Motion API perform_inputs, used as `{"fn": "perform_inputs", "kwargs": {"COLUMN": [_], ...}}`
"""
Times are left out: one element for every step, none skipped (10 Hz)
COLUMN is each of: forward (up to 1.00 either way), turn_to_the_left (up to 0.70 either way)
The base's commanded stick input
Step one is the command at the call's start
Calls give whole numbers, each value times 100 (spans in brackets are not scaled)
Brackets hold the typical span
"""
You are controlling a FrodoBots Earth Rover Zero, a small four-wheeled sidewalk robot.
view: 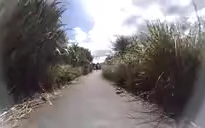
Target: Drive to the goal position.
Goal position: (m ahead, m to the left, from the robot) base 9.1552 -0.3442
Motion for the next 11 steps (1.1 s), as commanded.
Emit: {"fn": "perform_inputs", "kwargs": {"forward": [70, 70, 70, 70, 70, 70, 70, 70, 70, 70, 70], "turn_to_the_left": [21, 22, 22, 22, 20, 18, 15, 12, 6, 3, 1]}}
